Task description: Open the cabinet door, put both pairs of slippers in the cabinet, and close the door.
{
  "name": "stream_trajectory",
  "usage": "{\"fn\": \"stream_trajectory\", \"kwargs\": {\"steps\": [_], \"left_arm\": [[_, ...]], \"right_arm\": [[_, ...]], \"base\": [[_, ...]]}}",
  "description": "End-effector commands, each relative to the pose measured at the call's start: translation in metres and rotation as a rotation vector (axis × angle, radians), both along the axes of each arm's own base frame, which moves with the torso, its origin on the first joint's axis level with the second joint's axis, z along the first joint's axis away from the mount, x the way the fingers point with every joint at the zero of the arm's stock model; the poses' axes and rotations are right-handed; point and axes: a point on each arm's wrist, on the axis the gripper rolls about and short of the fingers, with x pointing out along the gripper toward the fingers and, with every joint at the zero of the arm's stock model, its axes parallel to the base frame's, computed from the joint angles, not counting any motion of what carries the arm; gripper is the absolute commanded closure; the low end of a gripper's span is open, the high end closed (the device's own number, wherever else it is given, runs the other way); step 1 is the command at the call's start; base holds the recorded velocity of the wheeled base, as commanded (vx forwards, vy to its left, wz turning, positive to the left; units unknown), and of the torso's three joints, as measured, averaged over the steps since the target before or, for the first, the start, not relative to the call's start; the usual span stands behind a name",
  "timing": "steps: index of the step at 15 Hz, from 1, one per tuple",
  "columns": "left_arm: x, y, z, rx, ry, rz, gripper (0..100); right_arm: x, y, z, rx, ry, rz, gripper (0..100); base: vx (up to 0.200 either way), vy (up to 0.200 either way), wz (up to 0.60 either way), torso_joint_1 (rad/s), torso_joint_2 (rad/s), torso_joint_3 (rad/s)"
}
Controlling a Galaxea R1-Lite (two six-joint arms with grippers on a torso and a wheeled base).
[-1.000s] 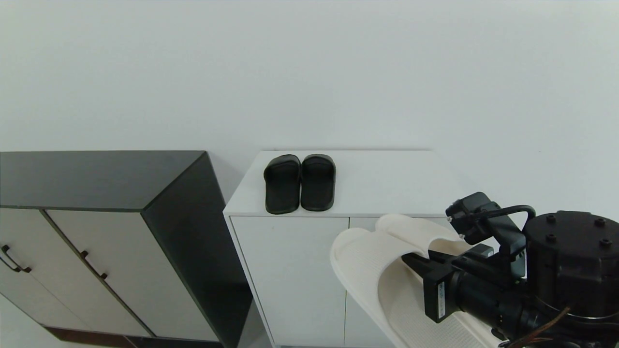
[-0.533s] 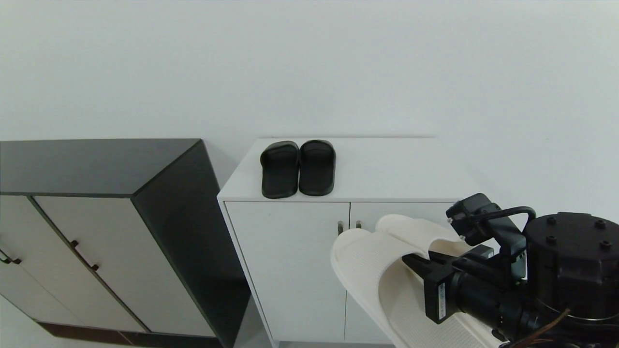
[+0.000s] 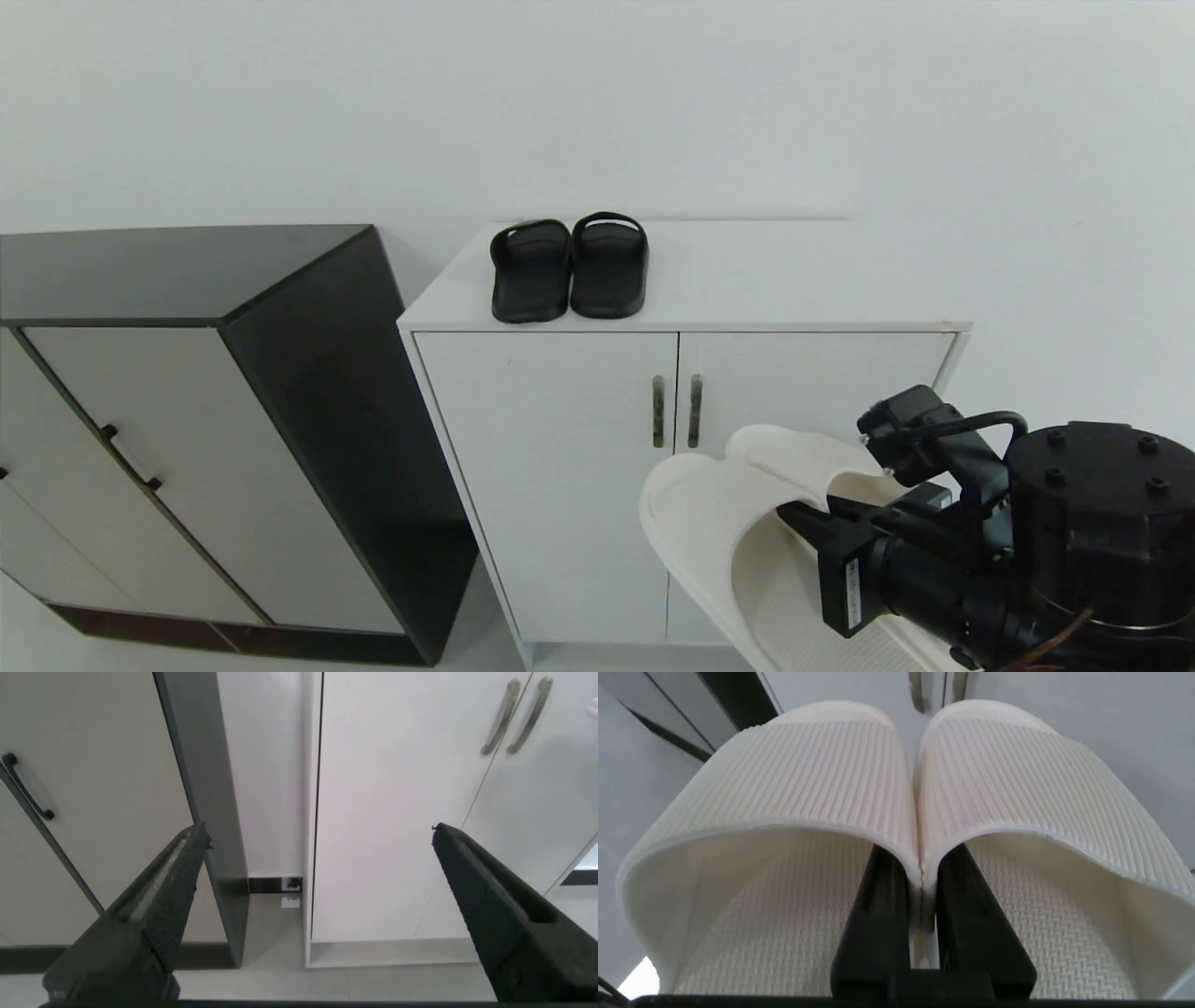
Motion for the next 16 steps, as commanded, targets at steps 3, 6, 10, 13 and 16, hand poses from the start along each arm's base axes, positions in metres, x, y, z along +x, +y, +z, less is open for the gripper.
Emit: {"fn": "stream_trajectory", "kwargs": {"steps": [3,6,10,13,16], "left_arm": [[0.0000,0.0000,0.0000,0.000,0.000,-0.001,0],[0.0000,0.0000,0.0000,0.000,0.000,-0.001,0],[0.0000,0.0000,0.0000,-0.001,0.000,-0.001,0],[0.0001,0.0000,-0.0003,-0.001,0.004,-0.002,0],[0.0001,-0.0001,-0.0003,0.002,0.004,-0.004,0]], "right_arm": [[-0.0007,-0.0004,-0.0032,-0.005,0.005,0.007,100],[-0.0012,-0.0010,-0.0036,-0.001,0.003,0.007,100],[-0.0027,-0.0023,-0.0057,-0.015,-0.010,0.013,100],[-0.0047,-0.0049,-0.0071,-0.014,-0.014,0.014,100],[-0.0048,-0.0050,-0.0089,-0.022,-0.012,0.017,100]], "base": [[0.000,0.000,0.00,-0.183,0.51,0.321],[0.000,0.000,0.00,-0.165,0.48,0.321],[0.000,0.000,0.00,-0.137,0.46,0.334],[0.000,0.000,0.00,-0.095,0.46,0.356],[0.000,0.000,0.00,-0.054,0.44,0.375]]}}
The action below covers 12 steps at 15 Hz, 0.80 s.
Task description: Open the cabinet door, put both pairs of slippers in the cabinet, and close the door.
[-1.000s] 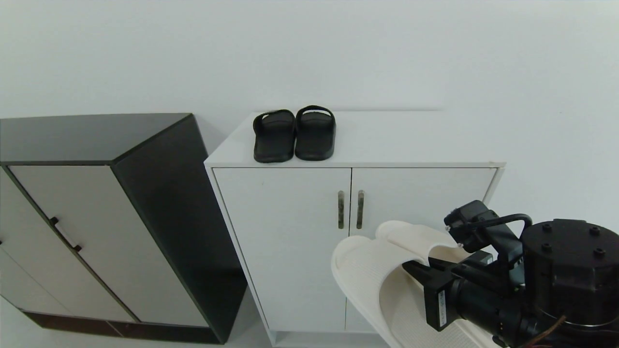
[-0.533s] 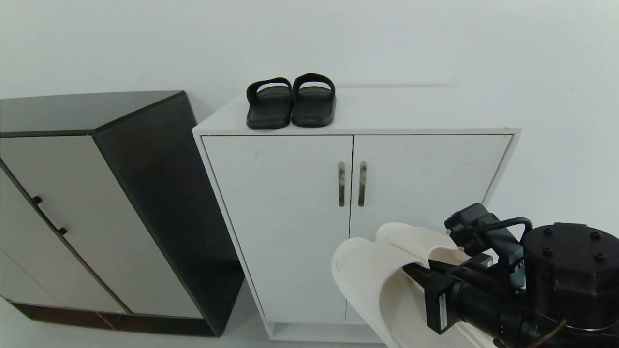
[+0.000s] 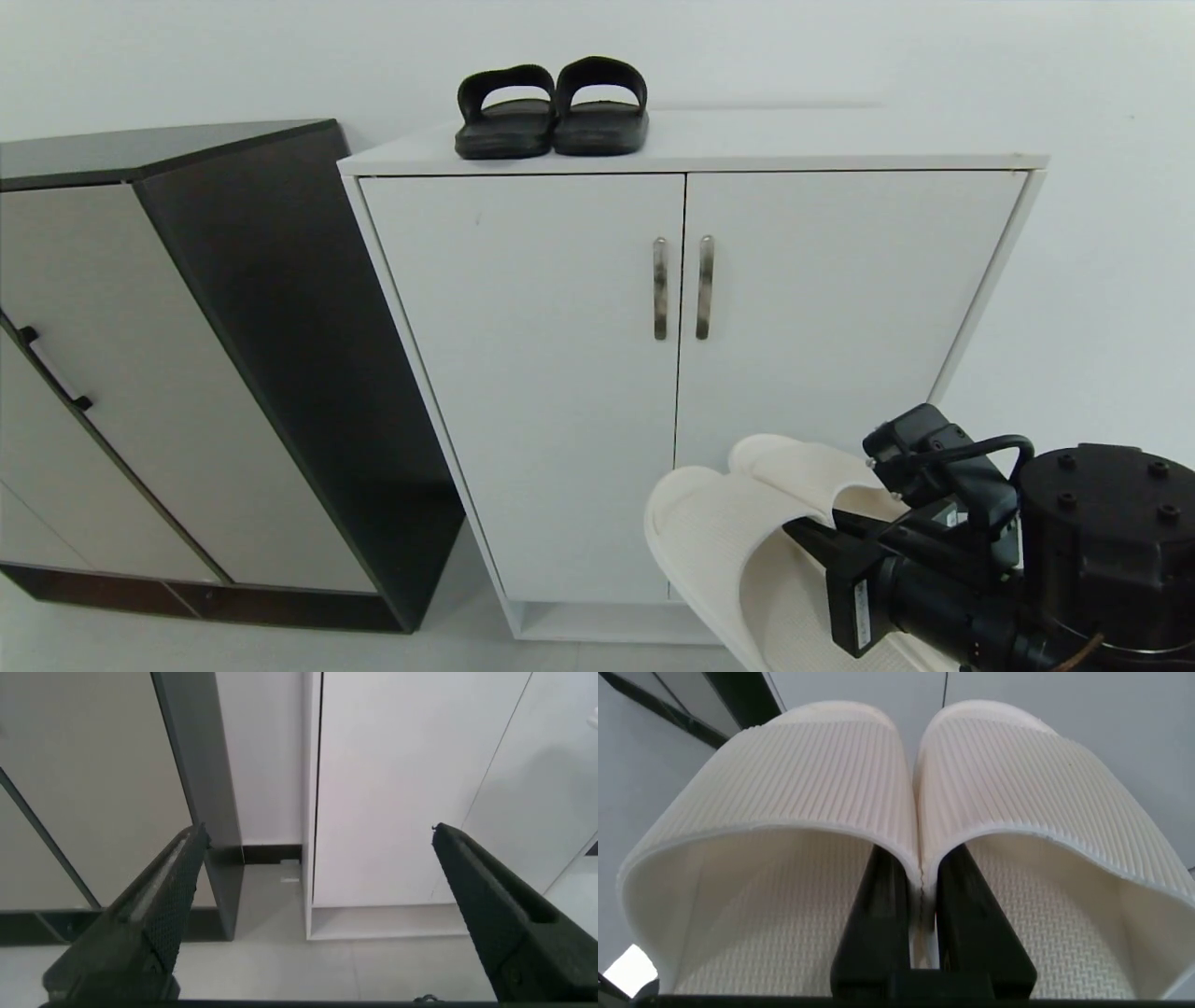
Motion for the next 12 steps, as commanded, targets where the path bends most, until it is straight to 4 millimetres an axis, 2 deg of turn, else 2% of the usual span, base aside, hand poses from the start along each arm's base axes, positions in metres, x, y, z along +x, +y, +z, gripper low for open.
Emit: {"fn": "stream_trajectory", "kwargs": {"steps": [1,2,3,4,5,7,9,10,12], "left_arm": [[0.000,0.000,0.000,0.005,0.000,-0.002,0],[0.000,0.000,0.003,0.011,-0.013,-0.005,0],[-0.004,0.000,0.027,-0.012,-0.060,-0.035,0],[-0.003,-0.001,0.059,-0.080,-0.072,-0.054,0],[0.005,-0.001,0.079,-0.091,-0.046,-0.061,0],[0.033,-0.003,0.102,-0.037,0.041,-0.145,0],[0.063,-0.006,0.120,-0.033,0.051,-0.225,0],[0.089,-0.008,0.130,-0.010,0.081,-0.263,0],[0.122,-0.020,0.143,0.010,0.090,-0.389,0]], "right_arm": [[-0.001,-0.001,-0.001,-0.004,0.002,0.001,100],[-0.001,-0.001,-0.001,-0.003,0.001,0.001,100],[-0.001,-0.001,-0.001,-0.003,0.003,0.001,100],[-0.001,-0.001,-0.002,-0.004,0.004,0.002,100],[-0.001,-0.001,-0.002,-0.007,0.006,0.001,100],[-0.001,-0.001,-0.002,-0.004,0.004,0.001,100],[-0.001,-0.001,-0.001,0.005,-0.002,0.002,100],[-0.001,-0.001,0.001,0.015,-0.012,0.003,100],[-0.001,-0.001,0.000,0.015,-0.012,0.003,100]], "base": [[0.000,0.000,0.00,-0.032,0.43,0.408],[0.000,0.000,0.00,-0.022,0.36,0.349],[0.000,0.000,0.00,-0.017,0.22,0.217],[0.000,0.000,0.00,0.002,0.13,0.119],[0.000,0.000,0.00,0.002,0.07,0.046],[0.000,0.000,0.00,-0.001,0.03,0.016],[0.000,0.000,0.00,0.000,0.00,0.000],[0.000,0.000,0.00,0.000,0.00,0.000],[0.000,0.000,0.00,0.000,0.00,0.000]]}}
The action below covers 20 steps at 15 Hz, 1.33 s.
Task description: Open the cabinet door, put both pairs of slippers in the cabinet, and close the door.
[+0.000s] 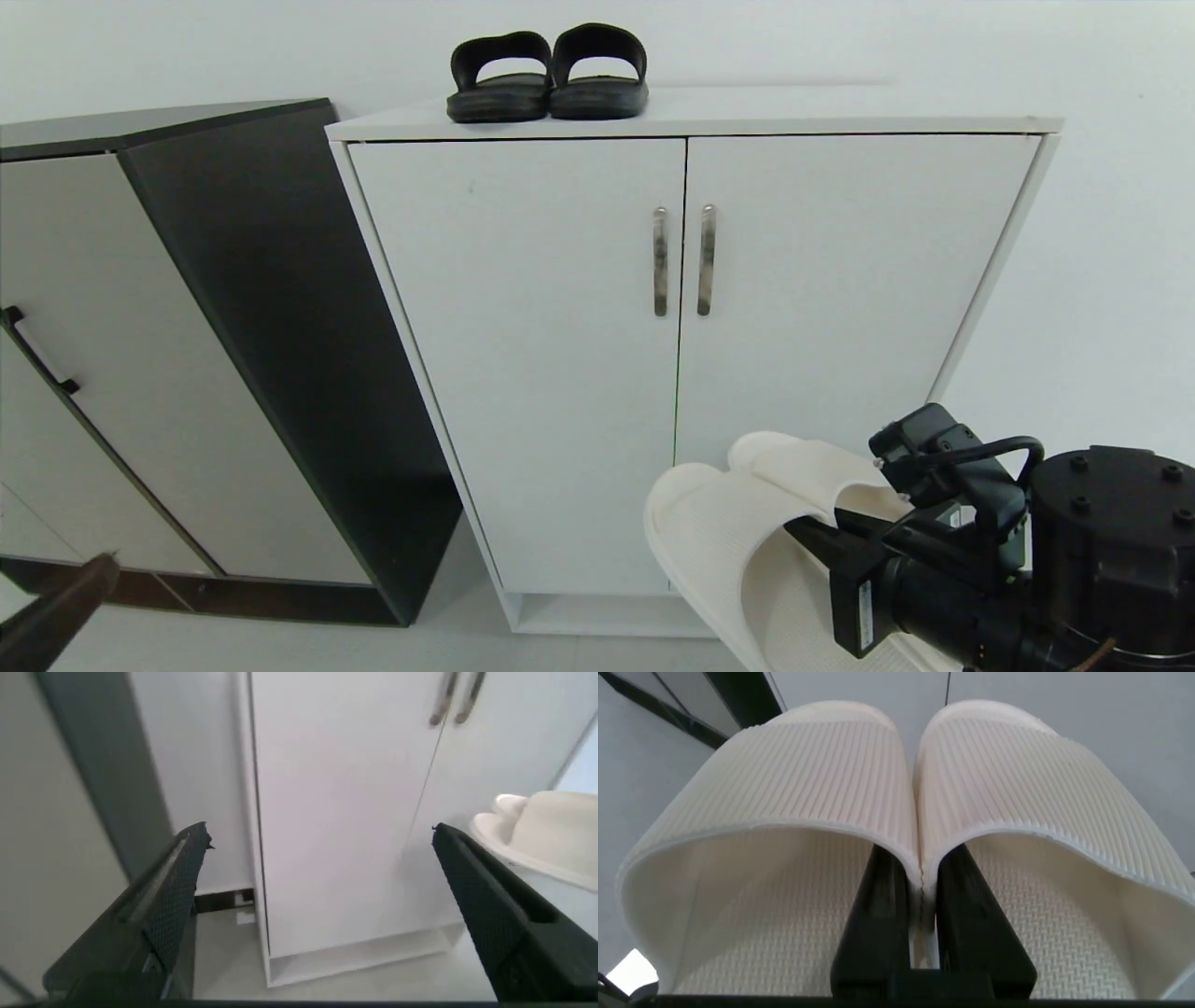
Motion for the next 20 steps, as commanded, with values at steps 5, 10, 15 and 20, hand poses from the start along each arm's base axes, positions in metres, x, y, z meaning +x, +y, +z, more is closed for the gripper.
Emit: {"fn": "stream_trajectory", "kwargs": {"steps": [5,10,15,20], "left_arm": [[0.097,-0.079,0.046,-0.006,0.078,-0.434,0],[0.131,-0.143,0.072,-0.007,0.060,-0.583,0],[0.175,-0.205,0.077,-0.014,0.070,-0.650,0],[0.204,-0.243,0.083,-0.140,0.134,-0.787,0]], "right_arm": [[0.000,0.000,-0.002,-0.005,0.007,0.011,100],[-0.001,0.000,-0.002,-0.003,0.006,0.011,100],[0.001,0.001,0.002,0.009,-0.003,0.012,100],[-0.001,0.000,-0.001,0.002,0.009,0.027,100]], "base": [[0.000,0.000,0.00,0.000,0.00,0.000],[0.000,0.000,0.00,0.000,0.00,0.000],[0.000,0.000,0.00,0.000,0.00,0.000],[0.000,0.000,0.00,0.000,0.00,0.000]]}}
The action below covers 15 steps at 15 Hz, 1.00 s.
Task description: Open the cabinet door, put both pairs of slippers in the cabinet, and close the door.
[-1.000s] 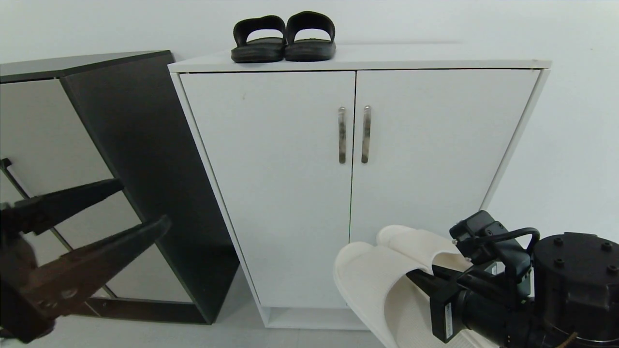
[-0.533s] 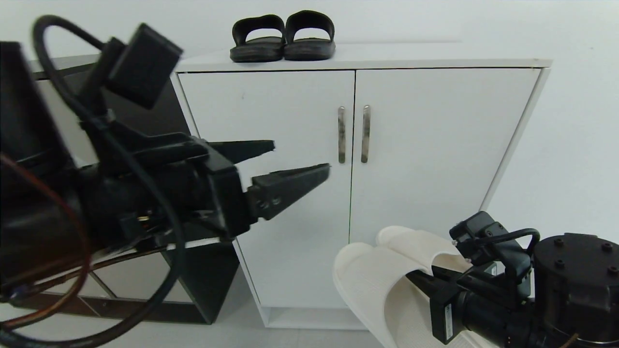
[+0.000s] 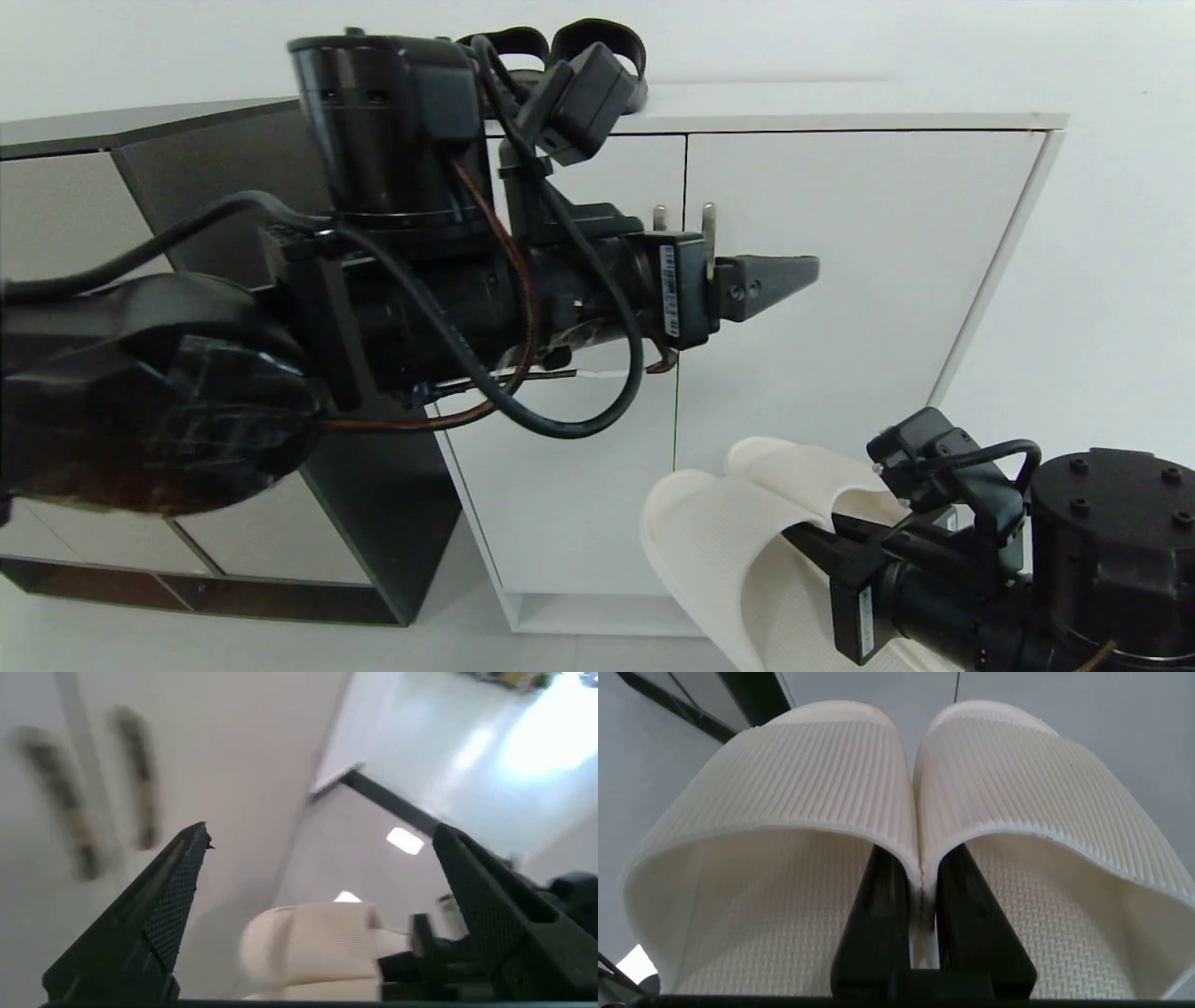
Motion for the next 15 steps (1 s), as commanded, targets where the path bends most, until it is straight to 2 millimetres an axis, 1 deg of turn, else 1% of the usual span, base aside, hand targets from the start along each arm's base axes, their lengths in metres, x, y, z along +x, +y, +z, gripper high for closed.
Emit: {"fn": "stream_trajectory", "kwargs": {"steps": [1,3,4,6,8,11,14,15], "left_arm": [[0.019,-0.016,-0.010,-0.010,0.057,-0.035,0],[0.026,-0.016,-0.011,-0.016,0.069,-0.050,0],[0.032,-0.020,-0.013,-0.017,0.069,-0.042,0],[0.035,-0.020,-0.012,-0.019,0.061,0.007,0],[0.039,-0.016,-0.011,-0.021,0.057,0.034,0],[0.052,-0.004,-0.010,-0.025,0.053,0.089,0],[0.063,-0.007,-0.011,-0.030,0.048,0.101,0],[0.067,-0.010,-0.015,-0.026,0.053,0.103,0]], "right_arm": [[0.000,0.000,0.000,0.001,-0.001,0.001,100],[0.000,0.000,0.000,0.001,-0.001,-0.001,100],[0.000,0.000,0.000,0.001,-0.001,-0.001,100],[0.000,0.000,0.000,0.000,0.000,-0.001,100],[0.000,0.000,0.000,-0.001,0.001,-0.001,100],[0.000,-0.001,0.000,-0.001,0.001,-0.001,100],[0.000,-0.001,-0.002,-0.005,0.004,-0.001,100],[-0.001,-0.001,-0.002,-0.006,0.005,-0.001,100]], "base": [[0.000,0.000,0.00,0.000,0.00,0.000],[0.000,0.000,0.00,0.000,0.00,0.000],[0.000,0.000,0.00,0.000,0.00,0.000],[0.000,0.000,0.00,0.000,0.00,0.000],[0.000,0.000,0.00,0.000,0.00,0.000],[0.000,0.000,0.00,0.000,0.00,0.000],[0.000,0.000,0.00,0.000,0.00,0.000],[0.000,0.000,0.00,0.000,0.00,0.000]]}}
